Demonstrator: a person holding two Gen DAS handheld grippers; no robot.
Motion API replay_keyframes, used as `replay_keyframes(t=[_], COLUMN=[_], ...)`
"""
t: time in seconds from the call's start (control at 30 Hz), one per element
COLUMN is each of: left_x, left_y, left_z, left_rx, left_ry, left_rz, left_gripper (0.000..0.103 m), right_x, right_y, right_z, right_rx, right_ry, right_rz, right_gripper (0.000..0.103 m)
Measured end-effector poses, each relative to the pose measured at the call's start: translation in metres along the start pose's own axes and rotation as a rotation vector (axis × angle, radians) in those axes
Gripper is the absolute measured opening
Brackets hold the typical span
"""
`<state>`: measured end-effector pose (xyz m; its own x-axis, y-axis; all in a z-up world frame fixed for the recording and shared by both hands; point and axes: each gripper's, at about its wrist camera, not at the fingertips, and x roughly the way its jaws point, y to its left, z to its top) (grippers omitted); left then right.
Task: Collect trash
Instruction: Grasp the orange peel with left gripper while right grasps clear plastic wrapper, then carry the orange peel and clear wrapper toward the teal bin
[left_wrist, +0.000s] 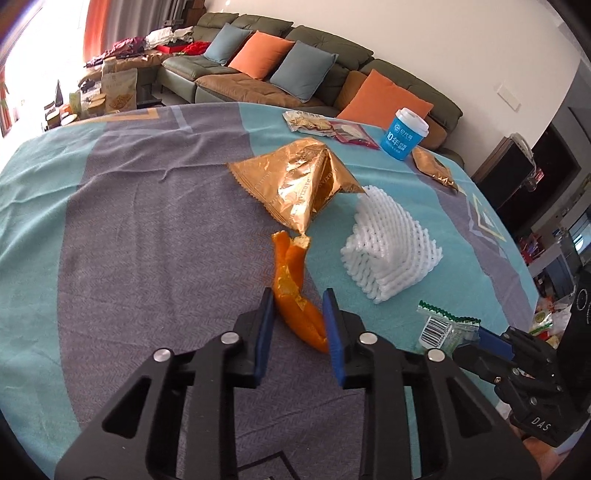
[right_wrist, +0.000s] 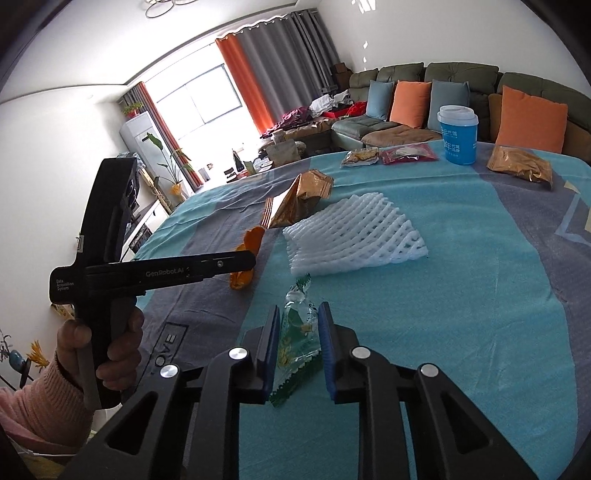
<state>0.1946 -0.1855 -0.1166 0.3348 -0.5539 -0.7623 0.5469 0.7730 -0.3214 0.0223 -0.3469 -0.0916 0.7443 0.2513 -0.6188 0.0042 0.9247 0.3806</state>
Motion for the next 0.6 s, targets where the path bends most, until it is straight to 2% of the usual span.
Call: replay_keyframes(t=[0.2, 0.3, 0.6], left_x=[-0.005, -0.010, -0.035], left_y=[-0.002, -0.001, 0.000], left_z=[-0.003, -0.007, -0.018], left_rx=[0.003, 0.007, 0.022], left_ry=[-0.010, -0.020, -0.061], left_rz=[-0.013, -0.008, 0.011], left_gripper=[0.011, 0.010, 0.010], right_x=[-0.003, -0.004, -0.005], right_y=[0.002, 0.005, 0.015], right_z=[0.004, 0.006, 0.011], right_rx=[-0.003, -0.011, -0.027], right_ry=[-0.013, -0.020, -0.036], right_rz=[0.015, 0.021, 0.036], right_gripper=[0.014, 0.011, 0.011])
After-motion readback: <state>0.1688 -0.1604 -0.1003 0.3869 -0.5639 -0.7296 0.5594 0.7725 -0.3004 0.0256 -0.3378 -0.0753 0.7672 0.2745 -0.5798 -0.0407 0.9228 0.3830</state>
